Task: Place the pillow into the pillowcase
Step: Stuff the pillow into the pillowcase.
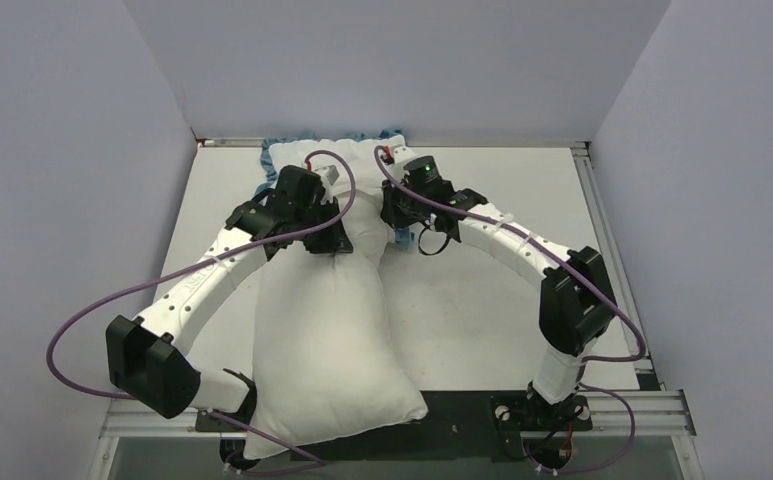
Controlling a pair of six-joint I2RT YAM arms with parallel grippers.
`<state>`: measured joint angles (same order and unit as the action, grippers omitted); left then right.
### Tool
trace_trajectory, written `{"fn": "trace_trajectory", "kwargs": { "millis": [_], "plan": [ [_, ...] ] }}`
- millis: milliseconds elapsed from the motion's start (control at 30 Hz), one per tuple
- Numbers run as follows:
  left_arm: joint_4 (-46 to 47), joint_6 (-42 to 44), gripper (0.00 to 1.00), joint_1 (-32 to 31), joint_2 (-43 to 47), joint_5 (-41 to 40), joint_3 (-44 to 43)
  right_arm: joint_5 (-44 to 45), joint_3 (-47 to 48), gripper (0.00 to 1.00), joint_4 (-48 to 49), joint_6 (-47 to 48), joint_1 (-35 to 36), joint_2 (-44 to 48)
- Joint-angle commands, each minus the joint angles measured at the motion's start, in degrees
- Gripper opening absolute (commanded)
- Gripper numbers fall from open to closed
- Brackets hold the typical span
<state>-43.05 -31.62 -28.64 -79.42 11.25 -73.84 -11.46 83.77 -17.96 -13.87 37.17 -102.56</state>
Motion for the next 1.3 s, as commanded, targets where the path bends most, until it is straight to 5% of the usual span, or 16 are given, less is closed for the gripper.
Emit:
{"fn": "trace_trajectory", "kwargs": {
  "millis": [0,533,733,833,967,1100,1267],
  "plan": [
    [3.4,-0.5,0.0,1.3,-0.3,-1.6,-2.9,-12.3,-3.2,0.05,-4.2,0.3,0.1,4.9],
    [7.9,-9.2,0.0,2.7,-3.8,-9.9,-4.7,-35.2,-1.1,0.05,-30.0,14.1,3.0,13.9],
    [10.3,-8.7,0.0,2.7,-6.5,-7.5,-5.6,-25.9,-3.3,0.06,-28.0,10.5,2.8,15.2],
    [10.7,-8.3,0.0,2.6,-5.6,-6.0,-3.3,-19.8,-3.8,0.45,-21.2,4.7,-3.0,15.1],
    [13.2,-8.8,0.0,2.6,-3.2,-3.8,0.5,-17.0,-6.0,0.75,-7.4,-5.6,-11.7,12.4],
    [13.9,-9.0,0.0,2.5,-2.6,-2.0,1.6,-17.3,-6.6,0.95,3.5,-15.6,-16.3,5.4],
    [13.8,-8.6,0.0,2.5,-2.8,-1.1,1.1,-21.3,-1.0,1.0,10.3,-22.7,-16.9,-7.4]
  ]
}}
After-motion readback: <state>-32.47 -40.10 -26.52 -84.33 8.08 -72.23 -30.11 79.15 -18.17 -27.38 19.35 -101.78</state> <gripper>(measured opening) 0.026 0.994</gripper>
